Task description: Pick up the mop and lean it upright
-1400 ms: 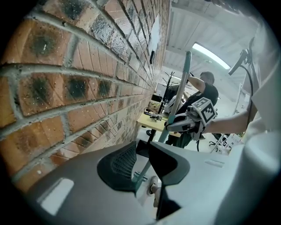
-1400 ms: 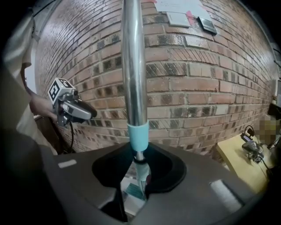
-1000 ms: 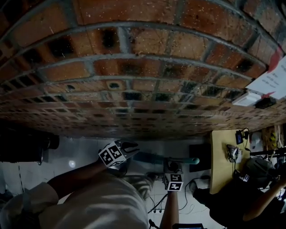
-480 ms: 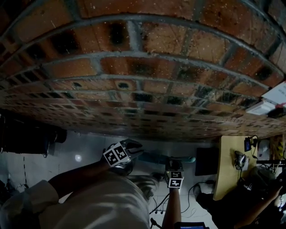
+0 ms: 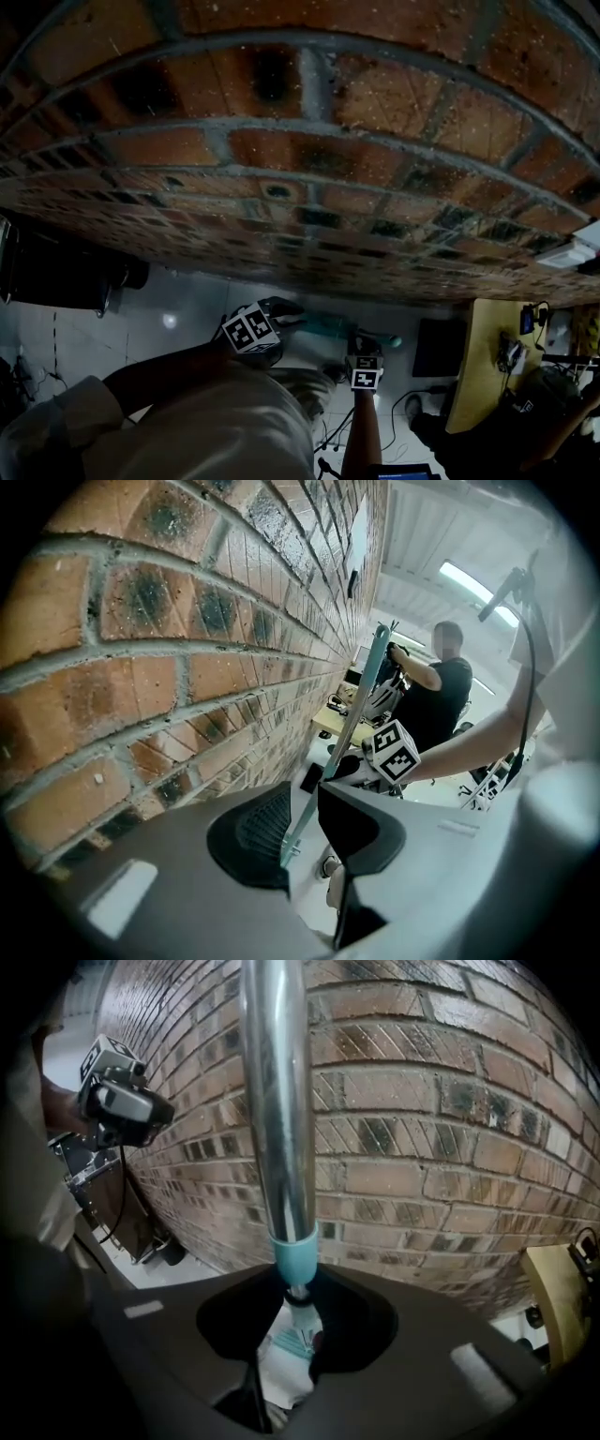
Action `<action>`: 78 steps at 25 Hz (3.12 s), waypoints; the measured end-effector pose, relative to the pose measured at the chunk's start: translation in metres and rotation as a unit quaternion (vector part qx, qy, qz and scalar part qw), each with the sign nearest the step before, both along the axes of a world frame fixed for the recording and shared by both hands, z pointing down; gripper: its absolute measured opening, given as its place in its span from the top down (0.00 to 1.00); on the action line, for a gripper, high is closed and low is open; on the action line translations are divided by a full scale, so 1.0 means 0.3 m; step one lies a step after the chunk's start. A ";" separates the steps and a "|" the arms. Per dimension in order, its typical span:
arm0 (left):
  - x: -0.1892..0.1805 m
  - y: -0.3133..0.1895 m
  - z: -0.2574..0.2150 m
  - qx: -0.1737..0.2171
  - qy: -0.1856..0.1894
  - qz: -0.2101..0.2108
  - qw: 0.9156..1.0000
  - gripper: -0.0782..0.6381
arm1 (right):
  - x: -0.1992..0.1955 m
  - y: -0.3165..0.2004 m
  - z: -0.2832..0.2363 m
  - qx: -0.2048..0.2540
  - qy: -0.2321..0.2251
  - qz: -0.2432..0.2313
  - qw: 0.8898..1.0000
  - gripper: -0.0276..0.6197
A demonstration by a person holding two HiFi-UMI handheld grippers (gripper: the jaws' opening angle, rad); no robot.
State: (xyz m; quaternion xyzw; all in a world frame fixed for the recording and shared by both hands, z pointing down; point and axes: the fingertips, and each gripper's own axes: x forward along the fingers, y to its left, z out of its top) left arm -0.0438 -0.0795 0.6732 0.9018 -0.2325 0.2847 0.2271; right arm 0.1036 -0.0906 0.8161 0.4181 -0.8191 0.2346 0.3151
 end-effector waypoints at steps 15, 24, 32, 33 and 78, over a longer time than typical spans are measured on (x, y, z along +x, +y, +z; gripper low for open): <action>-0.052 0.006 0.053 -0.001 -0.021 -0.017 1.000 0.74 | -0.013 -0.050 0.205 -0.027 0.023 -0.013 0.999 0.80; -0.062 0.003 0.055 0.001 -0.029 -0.039 0.999 0.74 | -0.029 -0.079 0.302 -0.046 0.033 -0.034 0.998 0.80; -0.119 0.025 0.075 -0.004 -0.036 -0.070 0.997 0.74 | -0.046 -0.083 0.378 -0.065 0.043 -0.058 0.995 0.80; -0.121 0.027 0.077 -0.004 -0.036 -0.071 0.997 0.74 | -0.046 -0.082 0.389 -0.068 0.045 -0.060 0.995 0.80; -0.154 0.002 0.072 -0.007 -0.051 -0.125 0.991 0.74 | -0.101 -0.248 0.536 -0.137 0.077 -0.068 0.985 0.79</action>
